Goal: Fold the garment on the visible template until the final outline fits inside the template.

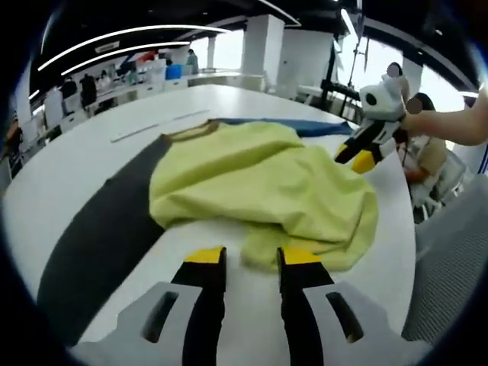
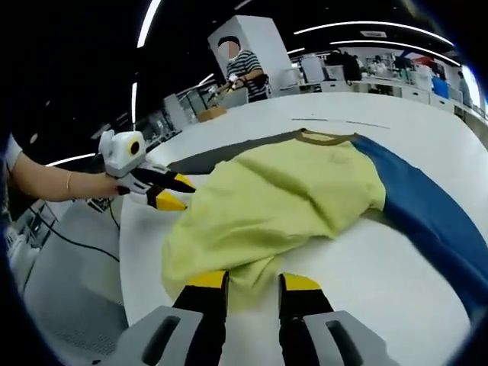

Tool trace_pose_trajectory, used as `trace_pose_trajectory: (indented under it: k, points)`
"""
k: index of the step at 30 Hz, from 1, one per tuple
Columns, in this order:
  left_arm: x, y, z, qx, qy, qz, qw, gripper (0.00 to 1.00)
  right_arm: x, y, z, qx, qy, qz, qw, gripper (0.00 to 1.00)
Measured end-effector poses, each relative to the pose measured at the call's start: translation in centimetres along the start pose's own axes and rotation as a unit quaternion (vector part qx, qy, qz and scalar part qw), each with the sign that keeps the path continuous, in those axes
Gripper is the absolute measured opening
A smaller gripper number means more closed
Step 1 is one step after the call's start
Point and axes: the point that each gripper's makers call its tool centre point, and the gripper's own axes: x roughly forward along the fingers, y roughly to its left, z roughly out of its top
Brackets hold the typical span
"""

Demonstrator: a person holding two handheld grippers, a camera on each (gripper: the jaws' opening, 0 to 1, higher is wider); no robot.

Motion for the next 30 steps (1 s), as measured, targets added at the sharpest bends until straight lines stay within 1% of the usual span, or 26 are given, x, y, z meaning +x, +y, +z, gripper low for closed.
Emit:
trace_pose_trajectory:
  k: [4, 6, 8, 9, 10, 12, 15, 20, 22, 23, 26, 30]
  points:
    - [0.3, -0.3, -0.1, 0.0, 0.005, -0.009, 0.9999, 0.15, 0.1, 0.2, -0.3, 0.002, 0.001, 0.004, 1.0, 0.16]
    - [0.4, -0.3, -0.2, 0.001, 0.007, -0.008, 0.9999, 0.14, 0.2, 0.2, -0.4, 0.005, 0.002, 0.003, 1.0, 0.13]
    - [0.5, -0.2, -0.3, 0.006, 0.007, -0.003, 1.0, 0.06, 0.2, 0.1, -0.5, 0.004, 0.004, -0.003, 1.0, 0.08]
    - [0.4, -0.2, -0.3, 0.006, 0.008, -0.004, 0.9999, 0.04, 0.2, 0.0, -0.6, 0.002, 0.005, -0.007, 1.0, 0.06]
    - [0.4, -0.4, -0.3, -0.004, 0.007, -0.006, 1.0, 0.04, 0.2, 0.0, -0.6, 0.001, 0.004, -0.008, 1.0, 0.04]
    - [0.3, -0.3, -0.2, -0.001, 0.005, -0.001, 1.0, 0.03, 0.1, 0.1, -0.5, 0.003, 0.0, -0.009, 1.0, 0.0]
    - [0.1, -0.3, -0.3, 0.005, 0.007, 0.002, 1.0, 0.03, -0.1, 0.2, -0.3, 0.006, -0.003, -0.011, 0.9999, 0.0]
    - [-0.8, -0.7, 0.0, -0.011, -0.004, 0.002, 0.9999, 0.02, -0.8, 0.3, -0.1, 0.016, -0.009, -0.02, 0.9996, 0.0]
    - [-1.3, -1.1, 0.5, -0.017, -0.014, 0.001, 0.9998, 0.02, -1.2, 0.5, 0.0, 0.017, -0.012, -0.023, 0.9995, 0.0]
    - [-1.7, -1.3, 0.7, -0.026, -0.02, 0.0, 0.9995, 0.02, -1.5, 0.5, 0.1, 0.016, -0.016, -0.027, 0.9994, 0.0]
    - [-2.4, -1.5, 1.3, -0.039, -0.03, 0.005, 0.9988, 0.02, -2.0, 0.8, 0.3, 0.02, -0.02, -0.029, 0.9992, 0.0]
    - [-3.6, -2.1, 2.1, -0.047, -0.044, 0.005, 0.9979, 0.02, -2.8, 1.5, 1.0, 0.027, -0.028, -0.03, 0.9988, 0.0]
